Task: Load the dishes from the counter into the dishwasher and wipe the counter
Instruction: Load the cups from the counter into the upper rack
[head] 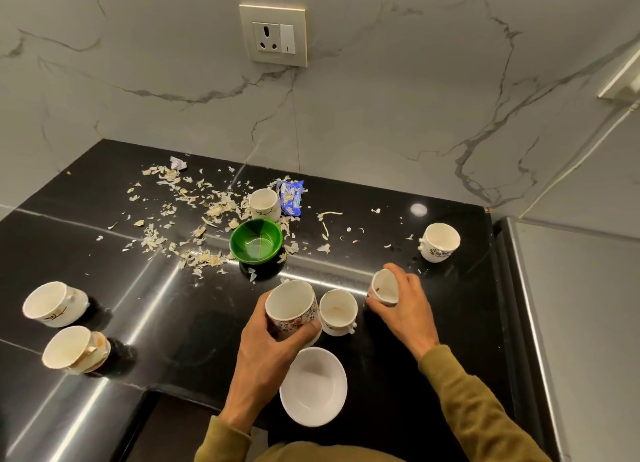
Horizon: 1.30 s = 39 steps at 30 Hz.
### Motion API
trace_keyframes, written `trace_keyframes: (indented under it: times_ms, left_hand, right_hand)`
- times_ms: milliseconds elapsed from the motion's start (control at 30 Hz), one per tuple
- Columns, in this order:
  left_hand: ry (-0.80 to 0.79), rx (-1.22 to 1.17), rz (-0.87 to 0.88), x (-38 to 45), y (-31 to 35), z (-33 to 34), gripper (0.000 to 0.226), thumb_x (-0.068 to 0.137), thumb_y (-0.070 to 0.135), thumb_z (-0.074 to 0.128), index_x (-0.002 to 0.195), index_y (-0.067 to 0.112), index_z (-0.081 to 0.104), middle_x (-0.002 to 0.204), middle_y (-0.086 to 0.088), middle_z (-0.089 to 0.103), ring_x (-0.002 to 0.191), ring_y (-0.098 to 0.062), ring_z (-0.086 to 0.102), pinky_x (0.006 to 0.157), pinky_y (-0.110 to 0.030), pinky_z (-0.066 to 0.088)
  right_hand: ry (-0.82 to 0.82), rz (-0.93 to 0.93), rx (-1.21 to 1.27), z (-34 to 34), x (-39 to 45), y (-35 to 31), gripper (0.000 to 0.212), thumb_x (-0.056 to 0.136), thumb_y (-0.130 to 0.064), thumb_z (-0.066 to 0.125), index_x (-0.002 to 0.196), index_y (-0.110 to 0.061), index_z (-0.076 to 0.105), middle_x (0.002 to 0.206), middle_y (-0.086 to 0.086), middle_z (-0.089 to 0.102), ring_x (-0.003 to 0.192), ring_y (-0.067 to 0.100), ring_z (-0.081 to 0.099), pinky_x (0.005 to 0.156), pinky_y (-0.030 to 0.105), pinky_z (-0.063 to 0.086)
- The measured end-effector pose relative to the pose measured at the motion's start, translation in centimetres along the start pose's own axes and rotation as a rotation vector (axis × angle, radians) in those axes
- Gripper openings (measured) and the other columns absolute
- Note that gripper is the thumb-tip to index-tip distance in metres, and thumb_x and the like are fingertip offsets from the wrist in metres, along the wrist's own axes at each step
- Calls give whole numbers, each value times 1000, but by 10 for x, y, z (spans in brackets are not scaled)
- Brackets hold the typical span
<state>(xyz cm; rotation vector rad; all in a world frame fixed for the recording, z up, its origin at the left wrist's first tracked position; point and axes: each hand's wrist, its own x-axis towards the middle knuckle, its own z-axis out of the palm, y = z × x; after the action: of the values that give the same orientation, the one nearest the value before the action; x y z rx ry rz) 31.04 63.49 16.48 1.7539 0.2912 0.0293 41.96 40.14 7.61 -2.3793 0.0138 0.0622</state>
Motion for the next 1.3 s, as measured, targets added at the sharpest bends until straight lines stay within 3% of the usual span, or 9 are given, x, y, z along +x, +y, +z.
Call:
trace_keyframes:
  times_ms: [200, 267, 467, 600, 767, 900, 1000, 1167, 1300]
  left_hand:
    - [-50, 18, -3, -9, 0, 12, 71, 57, 62, 76, 121, 46, 49, 108, 35, 61, 105, 8, 59, 76, -8, 51]
    - [-62, 24, 0, -13, 2, 14, 70, 57, 62, 76, 120, 47, 48, 107, 35, 61, 104, 9, 60, 76, -8, 51]
    - [-64, 29, -2, -22, 6, 24, 69, 56, 61, 75, 119, 46, 50, 106, 33, 62, 102, 7, 60, 75, -10, 51]
    - [-66, 15, 1, -32, 9, 36, 66, 57, 59, 75, 117, 44, 53, 106, 30, 64, 100, 6, 61, 76, -8, 50]
    - [-75, -55, -15, -42, 10, 43, 68, 57, 55, 75, 120, 41, 54, 109, 20, 66, 103, -4, 64, 78, -17, 55]
    - [-67, -120, -20, -49, 10, 46, 70, 57, 51, 74, 122, 35, 56, 110, 9, 68, 102, -12, 65, 78, -21, 55]
    - [-58, -133, -25, -53, 11, 53, 72, 57, 51, 73, 125, 32, 56, 110, 6, 67, 102, -13, 65, 77, -22, 55]
    - [-55, -146, -30, -64, 13, 70, 71, 58, 49, 72, 124, 27, 57, 108, 4, 67, 101, -13, 65, 78, -22, 55]
    - [-41, -162, -27, -76, 13, 78, 72, 58, 49, 72, 124, 25, 57, 108, 1, 67, 101, -14, 65, 76, -23, 55]
  right_hand:
    - [42, 40, 123, -1, -24, 11, 97, 74, -33, 83, 149, -38, 23, 140, -3, 44, 127, 18, 45, 106, 36, 40]
    - [60, 92, 239, -5, -29, 8, 103, 70, -31, 86, 148, -38, 20, 138, -1, 47, 126, 19, 46, 106, 37, 39]
    - [52, 78, 339, -24, -44, -1, 80, 66, -26, 88, 125, -37, 35, 114, -9, 54, 104, 11, 56, 79, 15, 43]
    - [48, 67, 335, -34, -49, 1, 74, 66, -28, 87, 119, -39, 38, 112, -9, 55, 102, 10, 56, 81, 21, 47]
    - [8, 78, 420, -49, -62, 1, 73, 67, -29, 88, 121, -36, 40, 110, -14, 55, 99, 7, 57, 76, 15, 46]
    - [-79, 217, 692, -65, -72, -4, 75, 71, -31, 85, 130, -36, 38, 120, -7, 50, 104, 16, 57, 84, 30, 55]
    - [-147, 302, 860, -80, -82, -7, 82, 62, -39, 87, 127, -34, 37, 122, 5, 54, 108, 24, 60, 93, 46, 55]
    - [-262, 297, 1115, -103, -105, -11, 71, 64, -30, 84, 125, -23, 47, 123, 12, 61, 107, 28, 65, 85, 40, 57]
    - [-289, 277, 1262, -111, -125, -13, 59, 80, -32, 70, 134, -17, 52, 126, 12, 64, 113, 31, 63, 85, 40, 57]
